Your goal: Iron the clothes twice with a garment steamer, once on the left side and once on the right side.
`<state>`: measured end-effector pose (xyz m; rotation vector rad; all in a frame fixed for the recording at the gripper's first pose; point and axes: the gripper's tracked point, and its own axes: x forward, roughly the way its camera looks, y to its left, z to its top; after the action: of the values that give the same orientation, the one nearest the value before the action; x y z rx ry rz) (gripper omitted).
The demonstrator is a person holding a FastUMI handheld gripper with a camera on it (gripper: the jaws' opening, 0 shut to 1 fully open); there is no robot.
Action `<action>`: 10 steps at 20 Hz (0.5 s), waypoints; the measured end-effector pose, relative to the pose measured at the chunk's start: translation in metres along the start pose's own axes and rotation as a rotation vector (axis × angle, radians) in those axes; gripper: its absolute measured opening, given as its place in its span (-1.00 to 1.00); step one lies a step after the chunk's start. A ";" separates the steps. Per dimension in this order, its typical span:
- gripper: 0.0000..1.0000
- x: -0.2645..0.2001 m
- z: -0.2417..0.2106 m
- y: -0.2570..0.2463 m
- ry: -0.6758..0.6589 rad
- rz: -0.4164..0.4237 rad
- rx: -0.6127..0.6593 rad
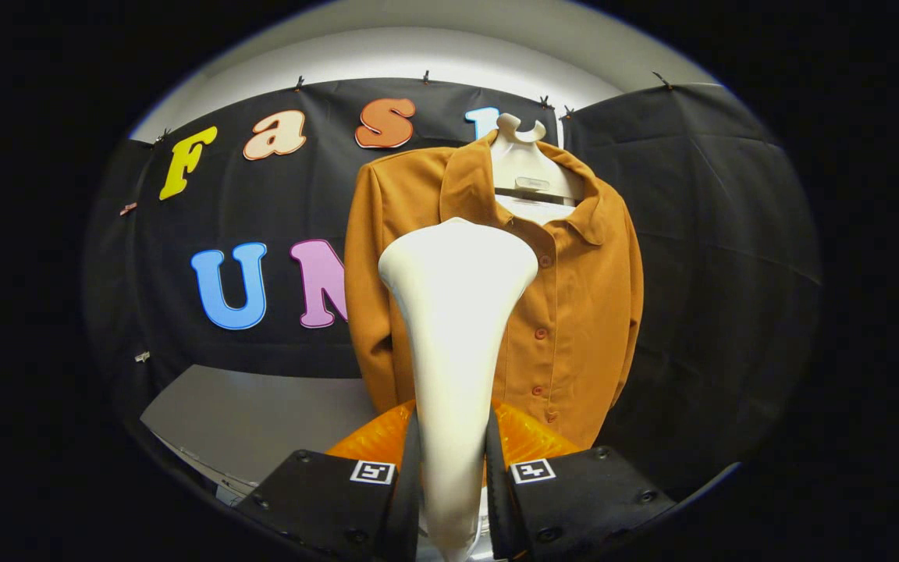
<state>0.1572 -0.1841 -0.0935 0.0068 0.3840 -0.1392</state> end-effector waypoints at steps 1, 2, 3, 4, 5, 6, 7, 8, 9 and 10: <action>-0.22 0.009 -0.002 -0.003 0.008 0.003 0.002; -0.22 0.017 -0.003 -0.002 0.019 0.010 0.005; -0.22 0.025 -0.006 -0.003 0.030 0.016 0.006; -0.22 0.032 -0.008 -0.004 0.038 0.019 0.003; -0.22 0.039 -0.010 -0.005 0.045 0.022 -0.001; -0.22 0.045 -0.013 -0.007 0.055 0.025 -0.002; -0.22 0.050 -0.016 -0.008 0.066 0.029 -0.002; -0.22 0.055 -0.020 -0.009 0.073 0.032 -0.004; -0.22 0.058 -0.024 -0.010 0.082 0.035 -0.007; -0.22 0.062 -0.030 -0.012 0.094 0.039 -0.008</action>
<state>0.2010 -0.2030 -0.1438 0.0128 0.4776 -0.0991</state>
